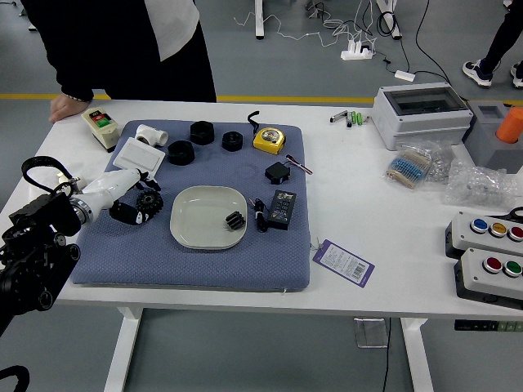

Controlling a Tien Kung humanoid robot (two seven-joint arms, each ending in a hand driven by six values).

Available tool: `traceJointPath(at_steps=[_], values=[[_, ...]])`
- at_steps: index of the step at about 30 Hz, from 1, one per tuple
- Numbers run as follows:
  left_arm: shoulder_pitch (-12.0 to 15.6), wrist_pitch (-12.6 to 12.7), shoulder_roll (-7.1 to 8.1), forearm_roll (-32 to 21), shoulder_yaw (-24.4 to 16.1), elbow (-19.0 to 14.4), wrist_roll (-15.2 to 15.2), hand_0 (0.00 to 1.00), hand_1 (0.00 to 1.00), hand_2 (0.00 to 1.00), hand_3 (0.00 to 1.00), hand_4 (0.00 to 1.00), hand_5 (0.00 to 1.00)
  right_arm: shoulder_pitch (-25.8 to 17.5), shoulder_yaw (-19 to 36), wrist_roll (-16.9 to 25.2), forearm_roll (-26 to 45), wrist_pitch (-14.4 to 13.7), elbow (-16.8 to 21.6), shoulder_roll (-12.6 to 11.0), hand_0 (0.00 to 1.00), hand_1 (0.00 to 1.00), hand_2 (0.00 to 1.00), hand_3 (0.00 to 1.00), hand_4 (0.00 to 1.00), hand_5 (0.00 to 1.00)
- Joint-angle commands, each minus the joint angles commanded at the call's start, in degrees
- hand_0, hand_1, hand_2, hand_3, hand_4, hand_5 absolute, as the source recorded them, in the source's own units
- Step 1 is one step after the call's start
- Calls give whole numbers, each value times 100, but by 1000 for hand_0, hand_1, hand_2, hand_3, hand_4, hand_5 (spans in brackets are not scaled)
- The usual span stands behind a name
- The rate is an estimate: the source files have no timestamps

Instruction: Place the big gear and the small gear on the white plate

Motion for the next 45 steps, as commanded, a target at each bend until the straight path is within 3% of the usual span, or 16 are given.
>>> traceJointPath(at_steps=[12,30,31,36,37,42,43,45], values=[[-40,1,-38,0,-6,95,1,659,715,761,646,740,2,8,-2,-3,-8,7,0,-2,689,692,723,560,791,679],[-99,-81,-120,0,-25,259,120,662,776,856,674,739,5,-21,-38,-4,13,17,1,10,688,692,723,560,791,680],[-95,-72,-119,0,-21,261,110,566,693,758,645,728,7,-23,-42,-4,14,17,1,10,689,692,723,560,791,680],[-87,-26,-116,0,-2,255,65,566,693,758,645,728,7,-31,-48,-5,17,20,1,11,689,692,723,560,791,680],[-87,-25,-116,0,-2,255,63,436,504,537,577,622,2,-31,-48,-5,17,20,1,11,689,692,723,560,791,680],[-73,38,-109,0,2,217,-17,436,504,537,577,622,2,-37,-51,-6,13,21,2,12,689,692,723,560,791,680],[-71,48,-107,0,1,209,-30,350,411,456,538,500,2,-38,-50,-7,13,21,2,12,689,692,723,560,792,680],[-73,53,-103,0,-1,193,-48,350,411,456,538,500,2,-36,-45,-7,9,21,3,12,689,692,723,560,792,680]])
